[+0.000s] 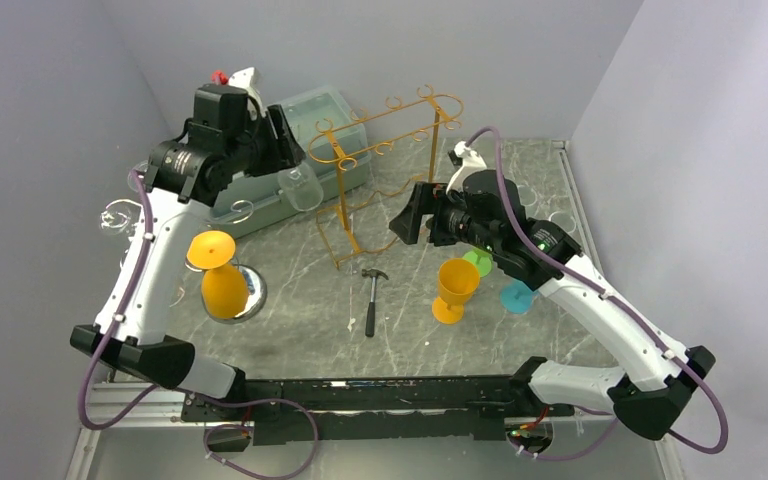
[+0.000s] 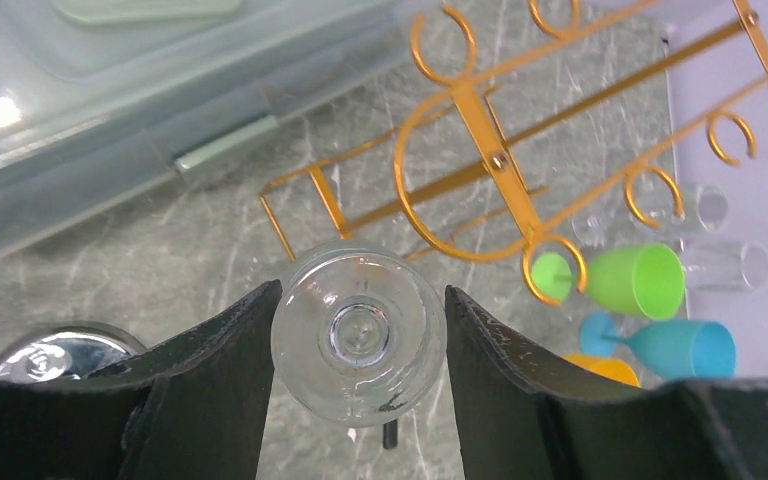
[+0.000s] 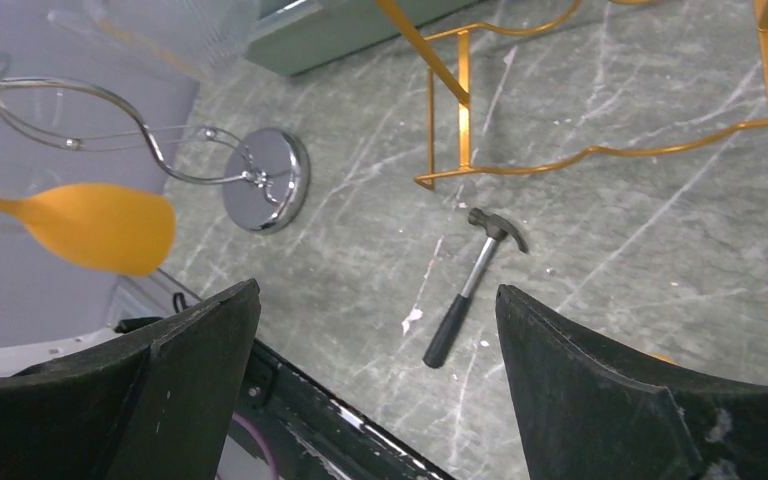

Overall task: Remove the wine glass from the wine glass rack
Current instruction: Place the wine glass at the center of the board.

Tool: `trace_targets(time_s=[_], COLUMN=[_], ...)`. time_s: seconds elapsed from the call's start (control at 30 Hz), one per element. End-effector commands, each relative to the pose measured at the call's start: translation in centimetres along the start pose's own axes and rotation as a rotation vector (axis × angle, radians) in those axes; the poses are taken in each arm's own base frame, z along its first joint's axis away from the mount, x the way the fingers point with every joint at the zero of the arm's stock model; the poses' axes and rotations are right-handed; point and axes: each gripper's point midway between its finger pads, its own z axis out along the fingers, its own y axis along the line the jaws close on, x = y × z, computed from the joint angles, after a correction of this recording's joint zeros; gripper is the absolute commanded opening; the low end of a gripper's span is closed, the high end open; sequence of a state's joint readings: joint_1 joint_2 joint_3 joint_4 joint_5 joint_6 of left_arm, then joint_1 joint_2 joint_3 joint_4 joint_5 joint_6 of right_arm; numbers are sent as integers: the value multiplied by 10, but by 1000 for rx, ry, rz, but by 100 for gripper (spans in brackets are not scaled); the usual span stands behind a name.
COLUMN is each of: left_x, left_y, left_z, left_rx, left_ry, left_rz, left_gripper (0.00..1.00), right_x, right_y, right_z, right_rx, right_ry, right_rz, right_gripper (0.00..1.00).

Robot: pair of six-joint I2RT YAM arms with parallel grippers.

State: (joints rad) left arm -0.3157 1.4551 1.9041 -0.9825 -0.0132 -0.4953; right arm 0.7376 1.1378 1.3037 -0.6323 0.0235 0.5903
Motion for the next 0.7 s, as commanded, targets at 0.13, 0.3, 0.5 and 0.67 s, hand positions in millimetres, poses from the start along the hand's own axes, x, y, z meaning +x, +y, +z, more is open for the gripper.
trace_targets(time_s=[0.13, 0.3, 0.5, 0.67], left_x=[14, 34, 55, 63], left_y=[-35, -45, -61, -73], left_z=[-43, -55, -67, -77], left_rx=[126, 177, 279, 356], left_ry=[-24, 15, 65, 73], left_rz=[-50, -84, -156, -239], left_gripper=[53, 53, 53, 53], right_x=[-14, -7, 1, 12], right_y=[37, 49, 60, 65], right_z=[-4, -1, 0, -1], right_rx=[-170, -229, -288, -330], right_ry=[-76, -81, -93, -97], right_rz=[75, 124, 186, 262], right_gripper=[90, 91, 91, 92])
